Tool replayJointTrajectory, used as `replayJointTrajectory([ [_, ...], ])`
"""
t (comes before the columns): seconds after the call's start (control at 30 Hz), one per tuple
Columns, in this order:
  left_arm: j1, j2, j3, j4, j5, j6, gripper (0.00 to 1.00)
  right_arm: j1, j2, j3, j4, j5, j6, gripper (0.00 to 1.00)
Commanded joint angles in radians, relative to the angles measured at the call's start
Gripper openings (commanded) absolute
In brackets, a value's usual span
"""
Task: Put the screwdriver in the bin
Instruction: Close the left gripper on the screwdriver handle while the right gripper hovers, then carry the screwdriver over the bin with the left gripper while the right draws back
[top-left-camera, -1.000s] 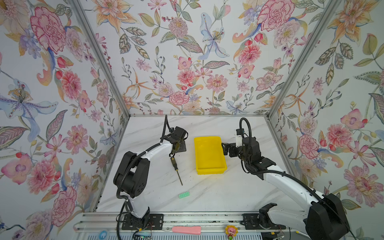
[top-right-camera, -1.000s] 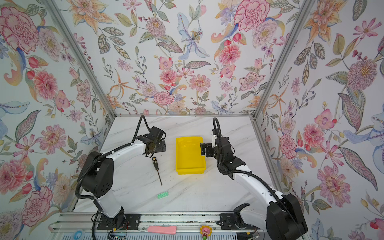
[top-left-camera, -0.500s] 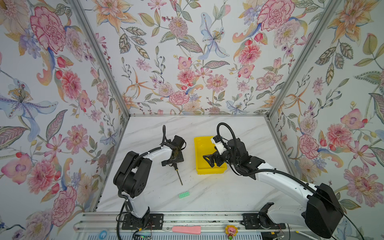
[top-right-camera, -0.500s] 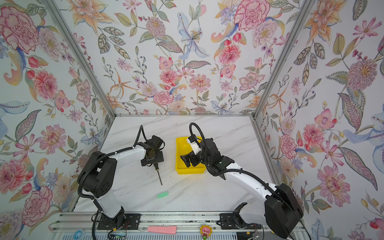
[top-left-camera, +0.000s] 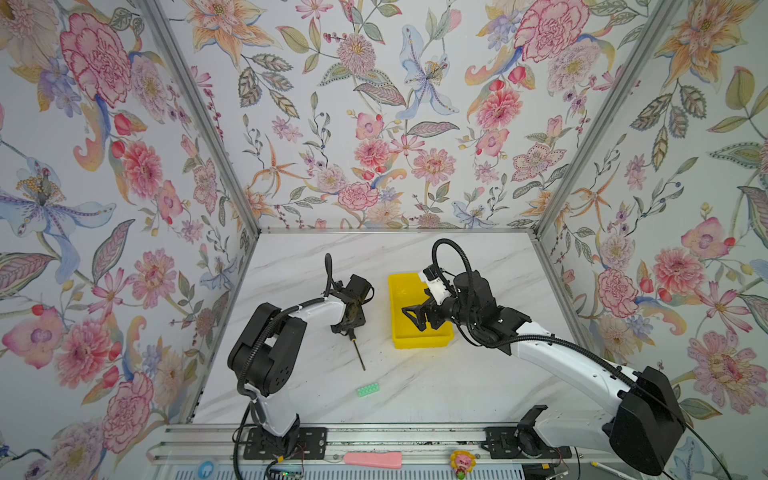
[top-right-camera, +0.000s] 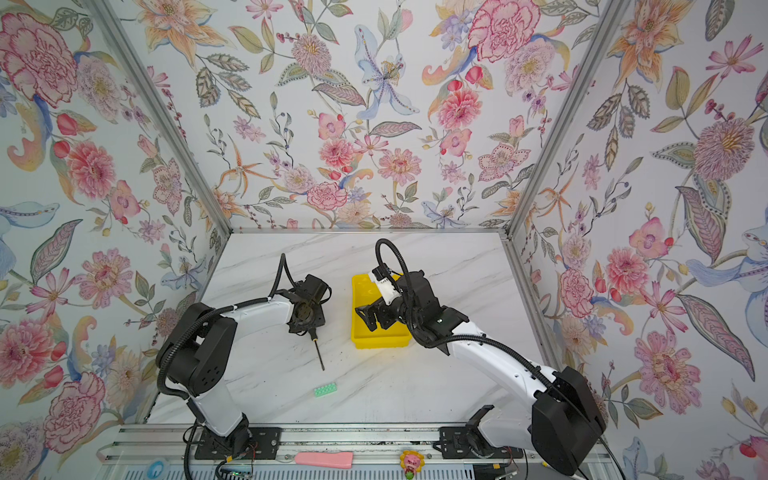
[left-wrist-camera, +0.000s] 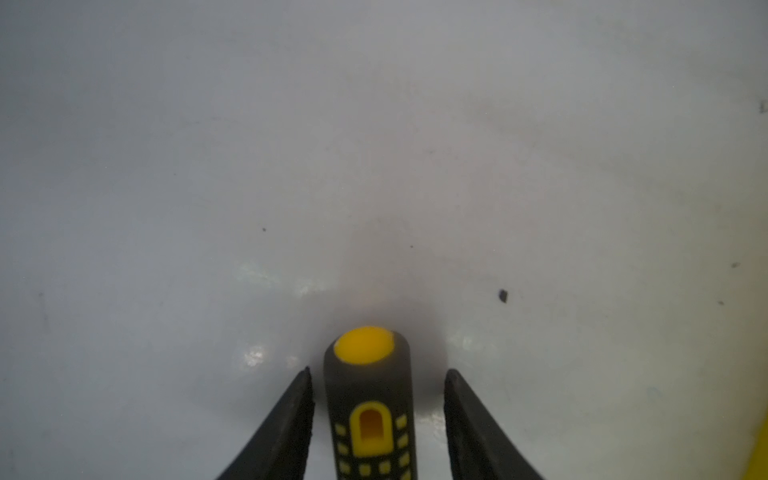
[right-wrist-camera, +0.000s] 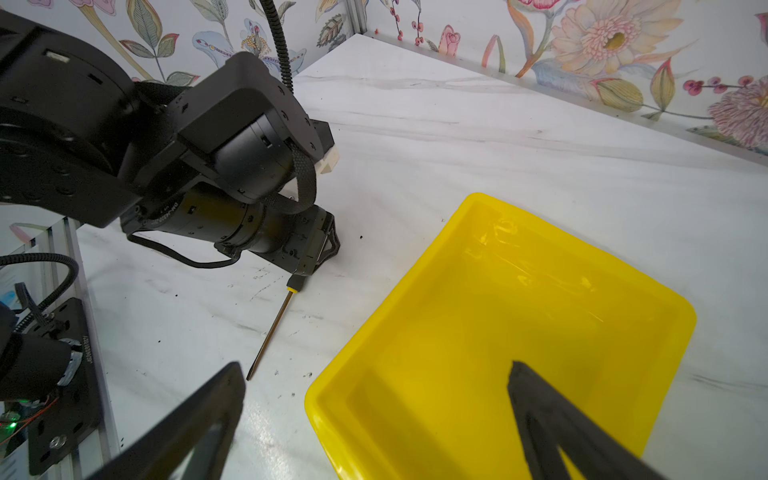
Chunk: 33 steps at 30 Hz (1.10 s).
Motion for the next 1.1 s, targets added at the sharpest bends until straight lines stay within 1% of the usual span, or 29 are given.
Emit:
replayJointTrajectory([
  [0.0,-0.015,0.026,-0.02,-0.005,0.019,-0.012,0.42,0.002,-0.034,0.015,-0.012,0.026,0.019,0.99],
  [0.2,-0.022,0.004,0.018,-0.046,-0.012,-0.001,0.23,-0.012,-0.059,-0.006,0.011,0.031,0.077,0.99],
  [0.27,-0.024,-0.009,0.041,-0.069,-0.031,0.005,0.19,-0.013,-0.066,-0.006,0.012,0.038,0.088,0.99],
  [0.33,-0.026,-0.025,0.073,-0.097,-0.048,0.015,0.17,-0.02,-0.075,-0.012,0.016,0.052,0.102,0.99],
  [0.43,-0.038,-0.053,0.162,-0.147,-0.081,0.046,0.16,-0.05,-0.104,-0.038,0.04,0.063,0.162,0.99],
  [0.47,-0.049,-0.059,0.203,-0.167,-0.095,0.061,0.16,-0.084,-0.116,-0.055,0.053,0.06,0.196,0.99],
  [0.53,-0.072,-0.054,0.295,-0.206,-0.11,0.089,0.15,-0.113,-0.14,-0.086,0.073,0.07,0.242,0.99],
  [0.6,-0.102,-0.033,0.392,-0.24,-0.113,0.11,0.16,-0.135,-0.168,-0.11,0.074,0.104,0.267,0.99],
  [0.77,-0.192,0.071,0.671,-0.327,-0.133,0.139,0.17,-0.224,-0.262,-0.157,0.046,0.157,0.304,0.99],
  [0.93,-0.256,0.223,0.929,-0.372,-0.1,0.153,0.2,-0.295,-0.317,-0.164,-0.014,0.169,0.284,0.99],
  [1.07,-0.275,0.341,1.066,-0.392,-0.079,0.148,0.2,-0.345,-0.347,-0.174,-0.042,0.164,0.291,0.99],
])
